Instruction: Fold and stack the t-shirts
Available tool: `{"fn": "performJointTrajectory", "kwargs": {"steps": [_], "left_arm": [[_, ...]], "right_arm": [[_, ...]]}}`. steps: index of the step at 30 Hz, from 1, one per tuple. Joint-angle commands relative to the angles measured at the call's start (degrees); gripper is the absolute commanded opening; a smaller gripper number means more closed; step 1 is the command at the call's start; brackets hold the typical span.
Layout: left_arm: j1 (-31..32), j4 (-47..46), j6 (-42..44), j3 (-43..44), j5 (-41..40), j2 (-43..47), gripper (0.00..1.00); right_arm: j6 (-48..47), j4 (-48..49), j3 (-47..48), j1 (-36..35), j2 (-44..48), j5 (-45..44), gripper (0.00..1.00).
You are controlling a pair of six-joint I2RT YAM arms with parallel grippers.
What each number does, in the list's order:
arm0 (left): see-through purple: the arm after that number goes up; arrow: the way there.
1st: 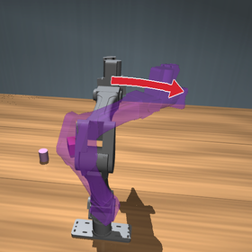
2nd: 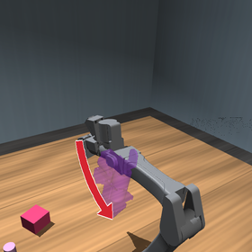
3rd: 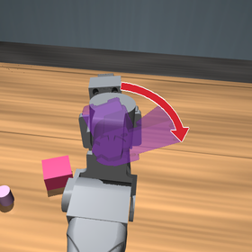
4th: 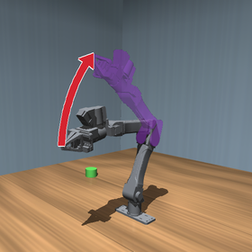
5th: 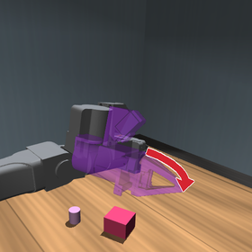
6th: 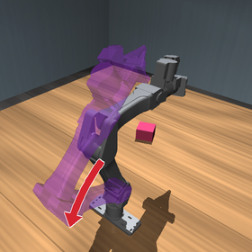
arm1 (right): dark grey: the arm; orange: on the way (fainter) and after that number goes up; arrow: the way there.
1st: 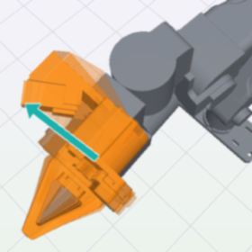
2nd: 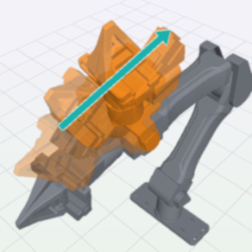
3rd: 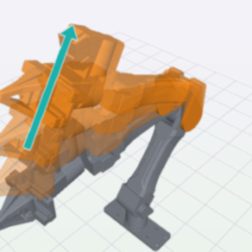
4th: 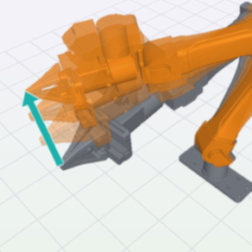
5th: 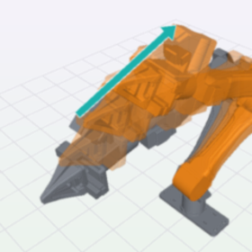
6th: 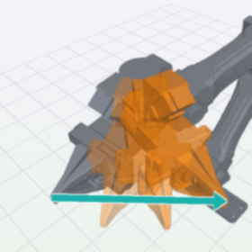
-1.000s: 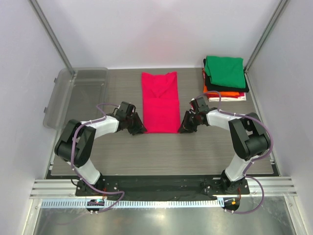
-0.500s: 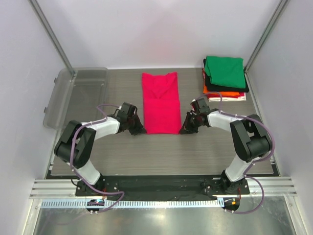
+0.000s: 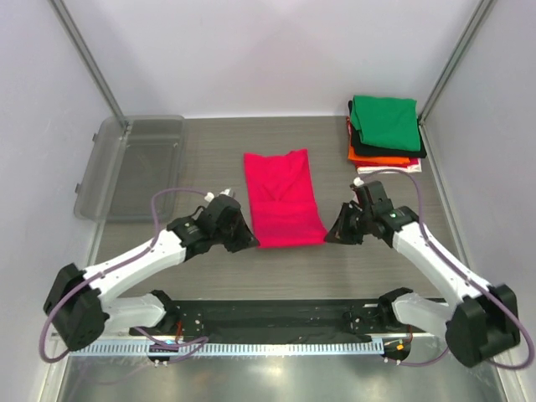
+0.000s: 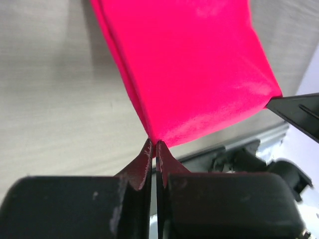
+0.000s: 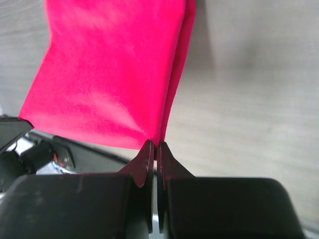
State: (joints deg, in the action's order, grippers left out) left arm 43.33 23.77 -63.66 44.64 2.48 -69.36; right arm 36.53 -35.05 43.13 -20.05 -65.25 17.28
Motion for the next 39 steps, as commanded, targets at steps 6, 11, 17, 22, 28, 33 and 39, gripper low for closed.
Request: {"fn": "performJointTrajectory", "kwargs": {"steps": [6, 11, 17, 22, 28, 33, 39], "left_arm": [[7.11, 18.58, -7.79, 2.37, -8.45, 14.95, 0.0], [7.47, 25.0, -7.45, 6.32, -11.52, 17.42, 0.0], [7.12, 28.79, -3.23, 13.62, -18.47, 13.82, 0.0], [1.94, 28.18, 1.94, 19.16, -18.22, 7.76, 0.0], [-9.22, 23.61, 7.31, 23.03, -9.26, -1.01, 0.0], [-14.85, 21.06, 11.44, 28.3, -5.74, -9.19, 0.0], [-19.42, 19.04, 13.82, 35.51, -1.61, -21.41, 0.0]], "right_arm": [[2.93, -19.52, 0.19, -0.25, 17.43, -0.75, 0.01], [2.23, -24.1, 6.77, -0.34, 18.24, -3.56, 0.01], [-1.37, -24.37, 16.0, -0.25, 8.86, -8.83, 0.01], [-4.62, -23.31, 23.82, -0.25, 0.06, -12.09, 0.01], [-7.44, -20.94, 31.73, 0.89, -12.24, -12.71, 0.01], [-9.98, -19.88, 40.6, 2.65, -21.92, -13.41, 0.01], [-11.92, -19.8, 49.05, 4.93, -33.7, -13.68, 0.01]]}}
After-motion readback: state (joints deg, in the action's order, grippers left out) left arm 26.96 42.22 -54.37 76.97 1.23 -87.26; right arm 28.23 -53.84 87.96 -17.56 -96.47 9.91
